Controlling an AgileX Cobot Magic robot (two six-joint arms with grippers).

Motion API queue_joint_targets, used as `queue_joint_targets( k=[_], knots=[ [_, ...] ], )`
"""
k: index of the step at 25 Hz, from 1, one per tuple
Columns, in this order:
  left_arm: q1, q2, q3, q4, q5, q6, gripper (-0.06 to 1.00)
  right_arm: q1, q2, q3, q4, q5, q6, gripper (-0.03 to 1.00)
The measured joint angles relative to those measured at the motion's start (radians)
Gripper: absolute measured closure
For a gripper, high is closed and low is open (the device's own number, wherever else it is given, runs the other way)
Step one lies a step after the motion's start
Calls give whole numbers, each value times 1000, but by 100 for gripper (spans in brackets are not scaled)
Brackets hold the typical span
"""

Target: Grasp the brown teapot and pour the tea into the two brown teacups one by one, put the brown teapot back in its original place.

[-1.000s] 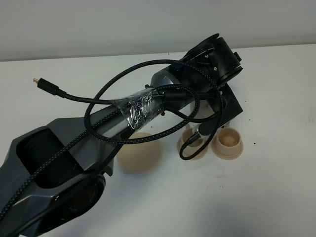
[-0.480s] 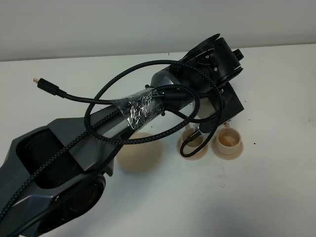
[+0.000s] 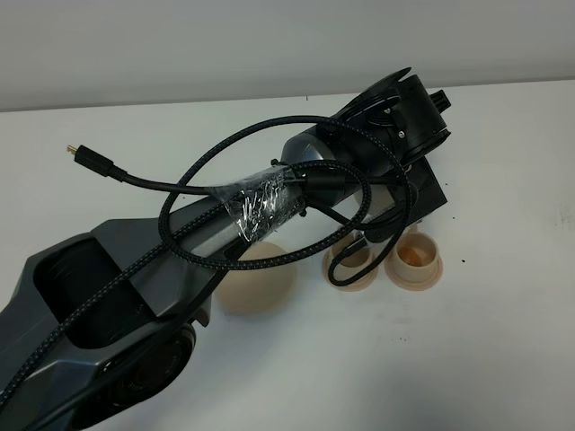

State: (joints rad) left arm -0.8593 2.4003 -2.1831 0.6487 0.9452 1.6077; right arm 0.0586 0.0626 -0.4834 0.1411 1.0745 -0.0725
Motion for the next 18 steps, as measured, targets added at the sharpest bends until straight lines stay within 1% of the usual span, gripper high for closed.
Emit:
queue_joint_targets(
  k=[11,18],
  knots=[
    [-7,0,0,22,-1,-19,82,0,0,0,0,0,0,73],
    [-12,0,0,26,-43,-38,82,0,0,0,0,0,0,73]
  ],
)
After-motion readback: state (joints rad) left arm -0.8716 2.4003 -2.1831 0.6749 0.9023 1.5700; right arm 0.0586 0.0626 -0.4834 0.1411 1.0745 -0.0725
